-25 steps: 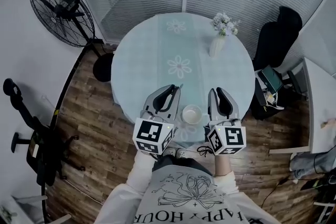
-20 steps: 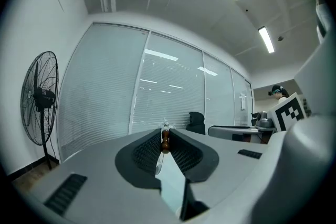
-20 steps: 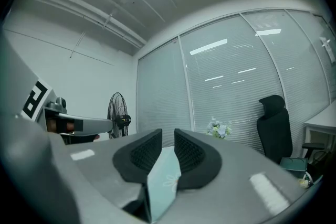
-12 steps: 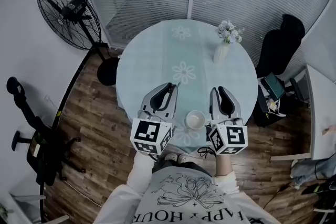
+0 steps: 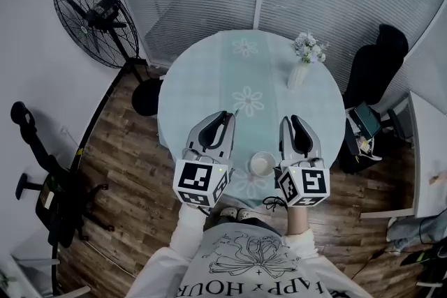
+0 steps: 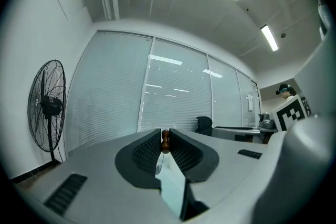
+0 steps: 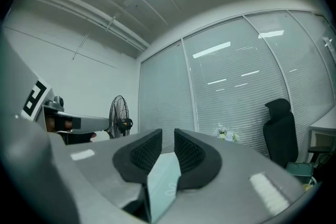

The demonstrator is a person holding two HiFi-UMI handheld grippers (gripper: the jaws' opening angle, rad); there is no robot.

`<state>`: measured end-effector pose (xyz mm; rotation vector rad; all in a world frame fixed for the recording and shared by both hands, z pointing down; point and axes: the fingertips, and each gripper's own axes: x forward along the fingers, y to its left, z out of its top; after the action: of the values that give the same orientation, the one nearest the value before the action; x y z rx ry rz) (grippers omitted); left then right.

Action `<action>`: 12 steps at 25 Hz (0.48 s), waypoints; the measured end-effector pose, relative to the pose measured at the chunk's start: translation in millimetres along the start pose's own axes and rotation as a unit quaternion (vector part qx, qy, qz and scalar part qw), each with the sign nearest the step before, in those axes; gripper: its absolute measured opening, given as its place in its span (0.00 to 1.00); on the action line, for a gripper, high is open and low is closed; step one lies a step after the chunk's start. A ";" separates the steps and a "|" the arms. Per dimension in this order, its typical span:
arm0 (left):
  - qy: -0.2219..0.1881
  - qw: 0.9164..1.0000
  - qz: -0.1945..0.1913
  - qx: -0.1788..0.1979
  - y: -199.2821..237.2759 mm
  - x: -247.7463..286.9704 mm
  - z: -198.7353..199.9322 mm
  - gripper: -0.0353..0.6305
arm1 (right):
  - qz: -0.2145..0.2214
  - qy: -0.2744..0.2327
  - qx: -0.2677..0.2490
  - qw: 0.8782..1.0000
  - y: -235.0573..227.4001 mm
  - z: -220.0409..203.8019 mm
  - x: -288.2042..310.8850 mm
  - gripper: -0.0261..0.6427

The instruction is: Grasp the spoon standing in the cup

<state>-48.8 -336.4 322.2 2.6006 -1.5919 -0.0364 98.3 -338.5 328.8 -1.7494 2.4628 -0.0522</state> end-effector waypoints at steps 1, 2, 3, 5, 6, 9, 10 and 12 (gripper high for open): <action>0.000 1.000 0.001 -0.001 0.5 -0.2 -0.5 0.13 | 0.000 0.000 -0.001 1.000 0.5 0.0 0.2 0.16; 0.001 1.000 0.001 -0.002 0.7 -0.3 -0.9 0.13 | 0.000 0.000 -0.002 1.000 0.7 0.1 0.2 0.16; 0.001 1.000 0.001 -0.003 0.9 -0.3 -1.2 0.13 | -0.001 0.000 -0.003 1.000 0.7 0.2 0.3 0.16; 0.001 1.000 0.001 -0.004 1.5 0.1 -1.8 0.13 | -0.004 0.001 -0.004 1.000 0.4 -0.1 1.0 0.14; 0.002 1.000 0.001 -0.004 1.9 0.4 -1.9 0.13 | -0.005 0.001 -0.004 1.000 0.3 -0.4 1.5 0.14; 0.001 1.000 0.001 -0.005 1.9 0.6 -2.2 0.13 | -0.006 0.002 -0.005 1.000 0.3 -1.2 1.7 0.14; 0.001 1.000 0.001 -0.005 1.6 0.6 -2.4 0.13 | -0.006 0.002 -0.004 1.000 0.0 -1.6 1.4 0.14; 0.001 1.000 0.001 -0.005 0.5 0.8 -2.6 0.13 | -0.007 0.003 -0.004 1.000 -0.8 -2.3 0.7 0.14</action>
<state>-48.7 -337.2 324.9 2.5913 -1.5889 -0.0428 98.5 -339.5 331.0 -1.7716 2.4591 -0.0489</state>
